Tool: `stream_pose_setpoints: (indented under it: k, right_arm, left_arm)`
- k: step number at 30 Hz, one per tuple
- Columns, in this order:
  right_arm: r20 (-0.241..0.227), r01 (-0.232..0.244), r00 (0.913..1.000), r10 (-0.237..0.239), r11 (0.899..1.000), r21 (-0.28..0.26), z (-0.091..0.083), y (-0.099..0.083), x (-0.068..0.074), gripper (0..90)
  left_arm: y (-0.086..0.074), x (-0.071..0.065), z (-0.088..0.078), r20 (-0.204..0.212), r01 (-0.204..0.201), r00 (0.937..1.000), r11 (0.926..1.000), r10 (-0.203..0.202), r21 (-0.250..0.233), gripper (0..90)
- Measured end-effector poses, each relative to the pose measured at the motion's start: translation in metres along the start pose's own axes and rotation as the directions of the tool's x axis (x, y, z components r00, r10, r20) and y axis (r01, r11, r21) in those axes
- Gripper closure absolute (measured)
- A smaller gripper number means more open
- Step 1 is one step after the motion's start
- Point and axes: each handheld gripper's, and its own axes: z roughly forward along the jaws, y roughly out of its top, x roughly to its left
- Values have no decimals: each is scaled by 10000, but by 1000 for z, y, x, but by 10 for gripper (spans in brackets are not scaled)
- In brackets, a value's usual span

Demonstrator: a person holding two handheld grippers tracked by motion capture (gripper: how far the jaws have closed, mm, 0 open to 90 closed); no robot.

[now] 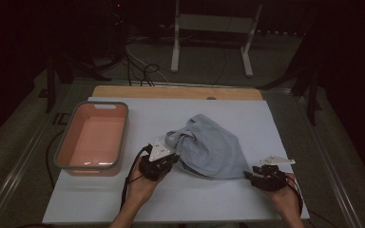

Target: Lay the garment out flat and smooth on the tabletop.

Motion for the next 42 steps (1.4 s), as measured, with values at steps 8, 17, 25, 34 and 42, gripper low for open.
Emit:
stream_pose_setpoints:
  k: [8, 17, 25, 34, 42]
  right_arm:
    - [74, 290, 9995, -294, 9981, 544, 8, -1, 9, 704]
    - [95, 373, 9993, -372, 9993, -66, 2, 13, 12, 854]
    - [585, 478, 9975, -395, 9879, -1476, -16, 37, 15, 859]
    - [590, 547, 9974, -421, 9713, -2317, -34, 57, 16, 860]
    - [554, 801, 9962, -675, 9593, -2709, -49, 65, 26, 860]
  left_arm:
    - [-5, 4, -3, -39, 147, 9999, 9999, -147, 26, 875]
    - [2, 7, -10, -322, 119, 9994, 9995, -128, -286, 876]
    - [19, 14, -28, -777, 186, 9966, 9931, -277, -1156, 876]
    - [29, 18, -46, -1197, 140, 9922, 9859, -343, -1669, 876]
    - [34, 19, -62, -1408, 101, 9892, 9779, -403, -2087, 876]
